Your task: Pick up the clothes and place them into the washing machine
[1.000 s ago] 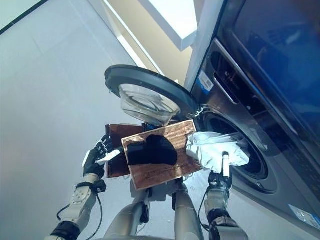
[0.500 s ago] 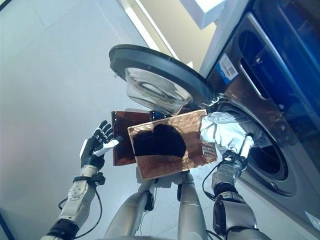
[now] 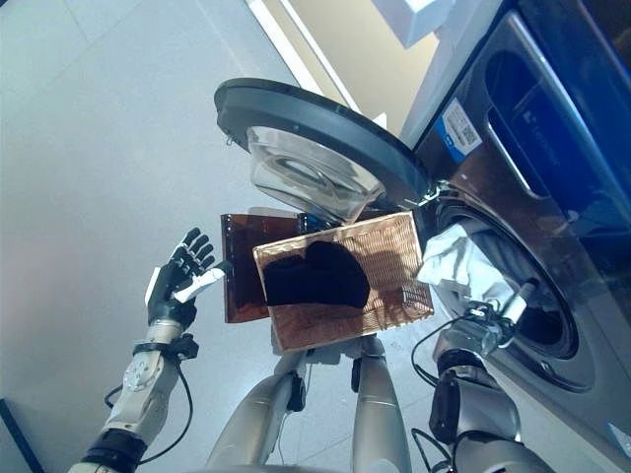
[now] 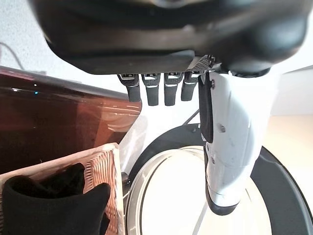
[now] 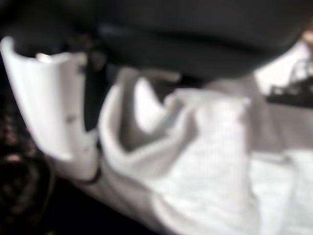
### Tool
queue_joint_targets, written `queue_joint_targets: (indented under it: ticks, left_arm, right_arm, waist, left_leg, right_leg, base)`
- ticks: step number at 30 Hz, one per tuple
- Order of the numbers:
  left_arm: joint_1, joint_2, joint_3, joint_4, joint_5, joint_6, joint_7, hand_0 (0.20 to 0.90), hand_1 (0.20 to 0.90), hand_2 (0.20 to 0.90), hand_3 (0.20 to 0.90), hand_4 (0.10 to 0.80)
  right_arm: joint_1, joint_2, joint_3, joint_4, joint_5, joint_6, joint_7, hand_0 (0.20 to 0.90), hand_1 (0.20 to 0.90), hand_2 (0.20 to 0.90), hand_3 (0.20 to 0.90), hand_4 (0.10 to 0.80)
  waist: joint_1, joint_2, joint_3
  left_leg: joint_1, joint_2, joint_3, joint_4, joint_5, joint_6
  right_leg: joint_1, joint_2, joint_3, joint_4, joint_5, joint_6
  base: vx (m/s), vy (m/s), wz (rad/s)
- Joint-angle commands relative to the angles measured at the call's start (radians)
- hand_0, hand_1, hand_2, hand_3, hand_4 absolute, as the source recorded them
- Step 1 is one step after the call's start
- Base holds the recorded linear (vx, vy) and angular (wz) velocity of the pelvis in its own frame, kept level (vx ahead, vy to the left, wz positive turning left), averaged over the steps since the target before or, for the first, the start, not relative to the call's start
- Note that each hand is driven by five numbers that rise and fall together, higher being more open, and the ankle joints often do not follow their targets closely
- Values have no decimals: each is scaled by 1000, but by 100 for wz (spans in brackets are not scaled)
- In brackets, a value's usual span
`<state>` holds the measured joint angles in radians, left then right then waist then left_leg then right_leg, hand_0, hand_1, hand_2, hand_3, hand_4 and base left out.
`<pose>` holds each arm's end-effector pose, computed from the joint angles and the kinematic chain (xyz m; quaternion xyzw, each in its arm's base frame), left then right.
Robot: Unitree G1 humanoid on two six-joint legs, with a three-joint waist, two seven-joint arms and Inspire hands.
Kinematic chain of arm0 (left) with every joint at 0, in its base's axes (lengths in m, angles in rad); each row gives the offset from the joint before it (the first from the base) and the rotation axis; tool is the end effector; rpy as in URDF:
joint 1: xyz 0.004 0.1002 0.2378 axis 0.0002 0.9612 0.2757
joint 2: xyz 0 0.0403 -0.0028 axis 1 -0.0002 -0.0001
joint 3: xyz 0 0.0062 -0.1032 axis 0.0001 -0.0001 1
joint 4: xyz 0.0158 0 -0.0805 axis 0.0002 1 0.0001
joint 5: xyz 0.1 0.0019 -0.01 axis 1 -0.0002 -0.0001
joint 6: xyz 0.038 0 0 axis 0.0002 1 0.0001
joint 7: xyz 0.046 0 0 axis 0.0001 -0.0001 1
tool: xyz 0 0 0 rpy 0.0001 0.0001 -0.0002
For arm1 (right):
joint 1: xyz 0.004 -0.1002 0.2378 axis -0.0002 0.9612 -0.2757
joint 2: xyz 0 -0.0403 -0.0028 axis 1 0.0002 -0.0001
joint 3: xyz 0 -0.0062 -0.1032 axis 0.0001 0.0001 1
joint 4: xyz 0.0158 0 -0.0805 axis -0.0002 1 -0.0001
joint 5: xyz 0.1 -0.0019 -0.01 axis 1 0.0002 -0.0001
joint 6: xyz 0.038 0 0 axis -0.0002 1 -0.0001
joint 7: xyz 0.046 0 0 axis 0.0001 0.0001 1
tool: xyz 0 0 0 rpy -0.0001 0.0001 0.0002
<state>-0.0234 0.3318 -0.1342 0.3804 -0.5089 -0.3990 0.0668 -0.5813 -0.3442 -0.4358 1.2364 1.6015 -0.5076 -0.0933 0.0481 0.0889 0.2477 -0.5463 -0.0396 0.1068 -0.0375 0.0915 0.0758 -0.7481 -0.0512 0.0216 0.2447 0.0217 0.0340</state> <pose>0.1952 0.2116 0.0045 -0.0698 -0.0071 0.0604 0.9957 0.2445 -0.2887 0.0019 0.5845 -0.0811 -0.5319 0.6073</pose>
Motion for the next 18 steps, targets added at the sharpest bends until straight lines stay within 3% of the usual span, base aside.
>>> queue_joint_targets:
  ticks: [1,18]
  left_arm:
    - [51,34,44,-111,11,-97,16,900,900,900,900,800]
    - [60,50,77,-106,24,-104,22,900,900,900,900,800]
  right_arm:
    - [80,-117,-11,3,18,-133,1,200,200,200,200,300]
    - [133,-165,-69,48,31,-143,-23,200,200,200,200,300]
  waist:
    - [-14,9,-77]
    - [-30,14,-81]
  left_leg:
    - [-75,-32,-1,61,-77,-32]
    - [-87,-35,15,65,-87,-30]
  right_leg:
    - [-3,-10,-46,-127,59,-2]
    - [-21,-11,-31,-123,61,0]
  base:
    - [36,17,-8]
    - [5,11,-4]
